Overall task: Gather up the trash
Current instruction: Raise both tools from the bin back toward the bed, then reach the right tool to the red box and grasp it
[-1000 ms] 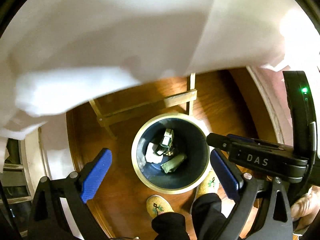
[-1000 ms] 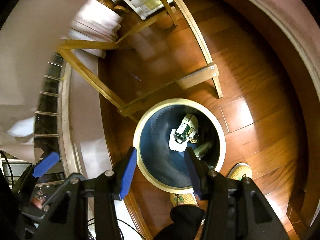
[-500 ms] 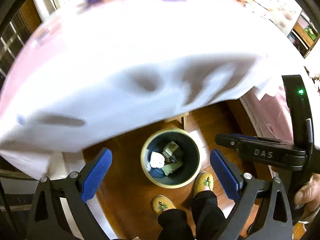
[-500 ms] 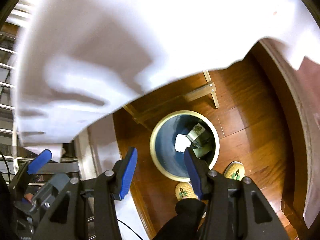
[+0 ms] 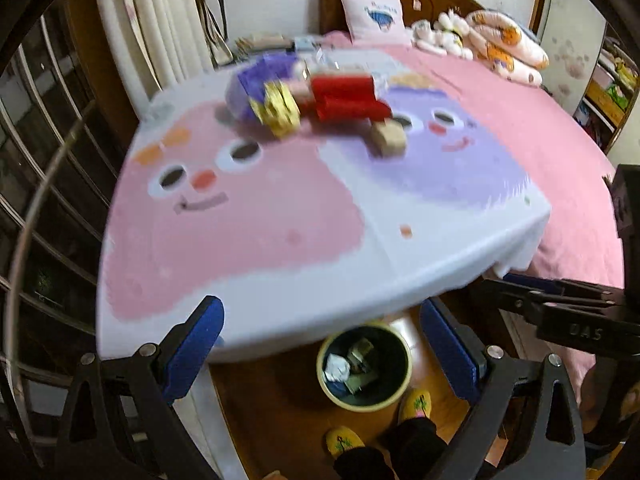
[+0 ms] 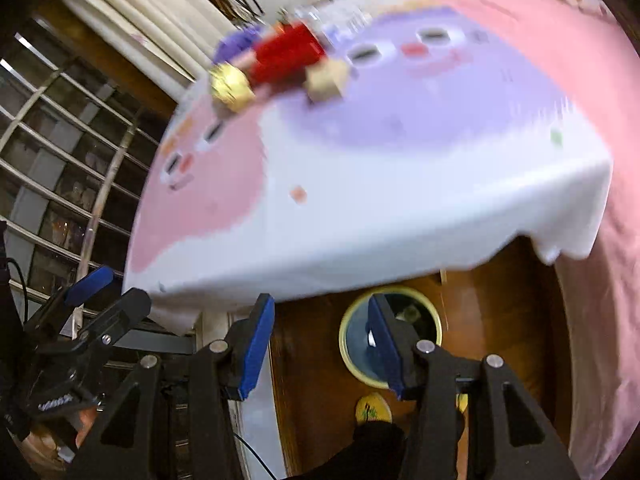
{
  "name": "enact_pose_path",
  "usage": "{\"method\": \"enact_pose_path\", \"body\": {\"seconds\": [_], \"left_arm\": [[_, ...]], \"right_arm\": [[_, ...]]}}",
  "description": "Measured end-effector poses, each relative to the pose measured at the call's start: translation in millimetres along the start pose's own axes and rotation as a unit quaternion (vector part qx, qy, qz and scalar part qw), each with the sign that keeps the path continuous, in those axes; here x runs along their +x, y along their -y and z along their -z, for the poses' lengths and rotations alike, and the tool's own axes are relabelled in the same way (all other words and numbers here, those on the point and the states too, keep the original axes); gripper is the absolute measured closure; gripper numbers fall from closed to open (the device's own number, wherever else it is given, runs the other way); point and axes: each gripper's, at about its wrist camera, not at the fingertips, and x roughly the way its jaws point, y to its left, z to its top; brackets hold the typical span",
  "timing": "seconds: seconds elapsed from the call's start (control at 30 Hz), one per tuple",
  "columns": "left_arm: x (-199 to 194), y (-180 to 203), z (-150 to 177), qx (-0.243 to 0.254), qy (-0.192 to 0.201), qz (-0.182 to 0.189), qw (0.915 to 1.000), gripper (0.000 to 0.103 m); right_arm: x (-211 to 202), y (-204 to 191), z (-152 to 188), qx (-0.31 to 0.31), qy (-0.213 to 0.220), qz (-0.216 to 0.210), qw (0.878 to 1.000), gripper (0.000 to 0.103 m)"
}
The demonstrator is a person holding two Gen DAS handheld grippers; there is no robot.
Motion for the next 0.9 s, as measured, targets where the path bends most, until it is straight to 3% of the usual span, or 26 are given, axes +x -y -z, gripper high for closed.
{"method": "enact_pose_path", "body": {"seconds": [0.2,0.5,0.73,0.9], "left_arm": [[-23,-24,-28,-0.009,0.031,-0.004,0.9995,0.005],[-25,-49,-73,-0.046,0.038,0.008,0.9982,0.005],[2,-55,-113,-0.066,0.03,-0.026,0.997,0.005],[40,-59,-147,-0.094,0.009,-0.052,0.9941,0.005]], "right_arm": [[-34,-33,-35,-0.046,0.052,0.004,0.998,0.054],[-48,-63,-95,-0.098,0.098,0.01,0.99,0.05],[-22,-69,-166,-0.153,0.088,0.012,0.984,0.049],[21,-64,-227,-0.202,0.057,0.002,0.978,0.049]]}}
